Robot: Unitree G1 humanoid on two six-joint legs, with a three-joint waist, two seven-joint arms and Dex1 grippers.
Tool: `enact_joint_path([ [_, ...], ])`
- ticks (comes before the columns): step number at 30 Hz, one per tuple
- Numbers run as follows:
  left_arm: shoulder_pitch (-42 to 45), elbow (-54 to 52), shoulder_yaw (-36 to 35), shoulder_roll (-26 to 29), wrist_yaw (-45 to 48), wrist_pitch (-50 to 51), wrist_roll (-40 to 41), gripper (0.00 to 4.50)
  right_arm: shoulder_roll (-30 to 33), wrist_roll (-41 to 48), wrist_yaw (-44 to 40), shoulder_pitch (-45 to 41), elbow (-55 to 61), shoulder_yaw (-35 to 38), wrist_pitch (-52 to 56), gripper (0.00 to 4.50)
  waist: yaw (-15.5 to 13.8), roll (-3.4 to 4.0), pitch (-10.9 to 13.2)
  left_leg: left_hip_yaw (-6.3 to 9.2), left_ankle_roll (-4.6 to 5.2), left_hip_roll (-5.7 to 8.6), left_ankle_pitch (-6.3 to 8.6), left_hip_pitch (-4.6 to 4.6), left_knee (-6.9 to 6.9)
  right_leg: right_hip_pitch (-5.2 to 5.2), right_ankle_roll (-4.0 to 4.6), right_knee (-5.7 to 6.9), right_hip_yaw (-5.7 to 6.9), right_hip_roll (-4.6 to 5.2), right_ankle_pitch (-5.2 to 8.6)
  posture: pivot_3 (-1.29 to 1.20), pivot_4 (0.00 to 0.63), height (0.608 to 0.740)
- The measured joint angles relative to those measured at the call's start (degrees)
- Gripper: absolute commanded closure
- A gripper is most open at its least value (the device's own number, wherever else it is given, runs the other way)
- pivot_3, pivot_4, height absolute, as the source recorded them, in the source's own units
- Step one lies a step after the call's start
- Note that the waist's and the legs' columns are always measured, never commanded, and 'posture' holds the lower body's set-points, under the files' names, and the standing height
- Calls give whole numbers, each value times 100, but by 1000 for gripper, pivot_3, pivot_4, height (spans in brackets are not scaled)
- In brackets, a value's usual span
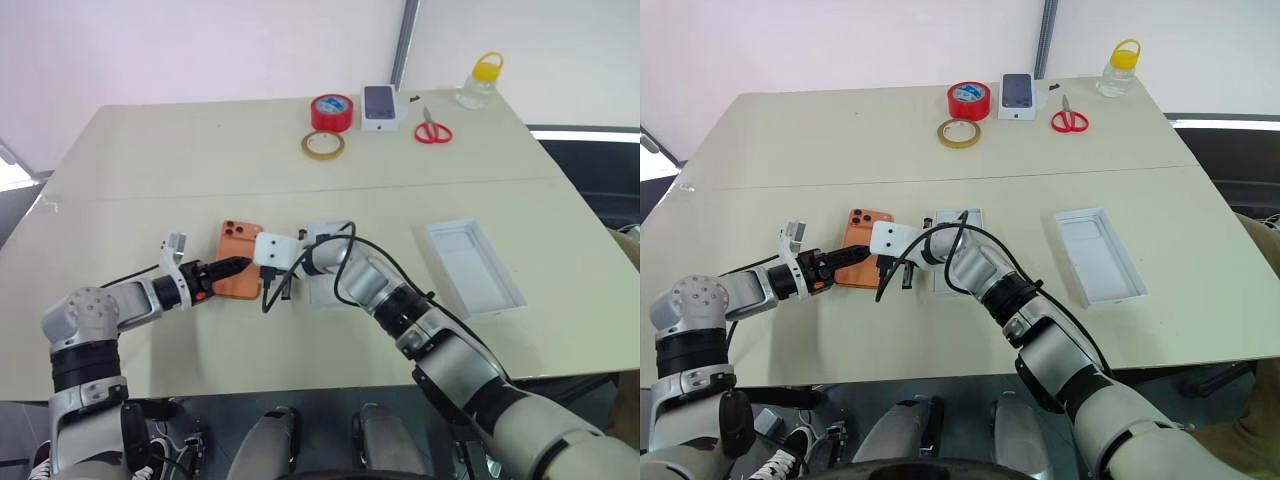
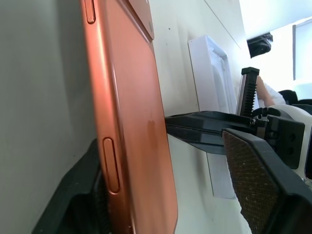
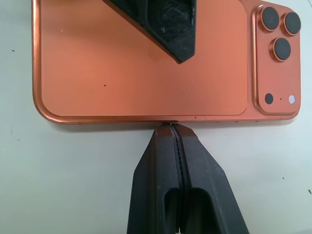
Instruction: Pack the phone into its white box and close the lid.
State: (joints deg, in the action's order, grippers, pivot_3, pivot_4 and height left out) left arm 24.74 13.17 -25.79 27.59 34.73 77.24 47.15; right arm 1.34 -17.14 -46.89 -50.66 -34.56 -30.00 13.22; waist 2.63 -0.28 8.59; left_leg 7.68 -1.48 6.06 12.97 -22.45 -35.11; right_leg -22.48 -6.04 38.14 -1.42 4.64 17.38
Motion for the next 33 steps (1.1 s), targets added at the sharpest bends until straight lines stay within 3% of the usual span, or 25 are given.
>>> enact_joint_path([
  [3, -18, 5, -63, 0, -7, 86, 83, 2175, 0, 0, -1, 8, 9, 0, 1, 4500, 0, 0, 0, 0, 0, 0, 0, 0, 0, 0, 0, 0, 0, 0, 0, 0, 150, 740],
  [5, -28, 4, -107, 0, -40, 134, 114, 3158, 0, 0, -1, 29, 32, 0, 3, 4500, 0, 0, 0, 0, 0, 0, 0, 0, 0, 0, 0, 0, 0, 0, 0, 0, 150, 740],
  [14, -119, -35, -205, -41, -206, 221, 137, 3158, 3, -2, 0, 41, 56, 0, 9, 4500, -2, -2, 1, 0, 0, 0, 0, 0, 1, -1, 0, -1, 0, 0, 0, 0, 150, 740],
  [18, -117, -7, -321, -177, -316, 225, 225, 4412, 9, -2, 3, 49, 63, 3, 7, 4500, -4, -2, 2, 0, 0, 0, 0, 0, 2, -1, 0, -1, 0, 0, 0, 0, 150, 740],
  [27, -69, -35, -349, -304, -465, 83, 228, 4495, 51, -7, 168, 83, 69, 21, -126, 4500, -11, -4, 2, 1, -2, 0, -1, 0, 1, 2, 0, -2, 1, 1, 0, 0, 150, 740],
  [31, -87, -27, -533, -372, -514, 146, 366, 4495, 61, 383, 197, 115, 126, 487, -120, 4500, -11, -21, 15, 2, -3, 0, -1, -10, 1, -6, 0, -3, 2, 1, 0, 0, 150, 740],
  [33, -103, -26, -879, -523, -536, 328, 686, 4500, 75, 1052, -109, 192, 533, 1035, 157, 3978, -10, -34, 33, 4, -2, -1, -2, -35, -4, -17, 0, -3, 3, 1, -1, 0, 150, 740],
])
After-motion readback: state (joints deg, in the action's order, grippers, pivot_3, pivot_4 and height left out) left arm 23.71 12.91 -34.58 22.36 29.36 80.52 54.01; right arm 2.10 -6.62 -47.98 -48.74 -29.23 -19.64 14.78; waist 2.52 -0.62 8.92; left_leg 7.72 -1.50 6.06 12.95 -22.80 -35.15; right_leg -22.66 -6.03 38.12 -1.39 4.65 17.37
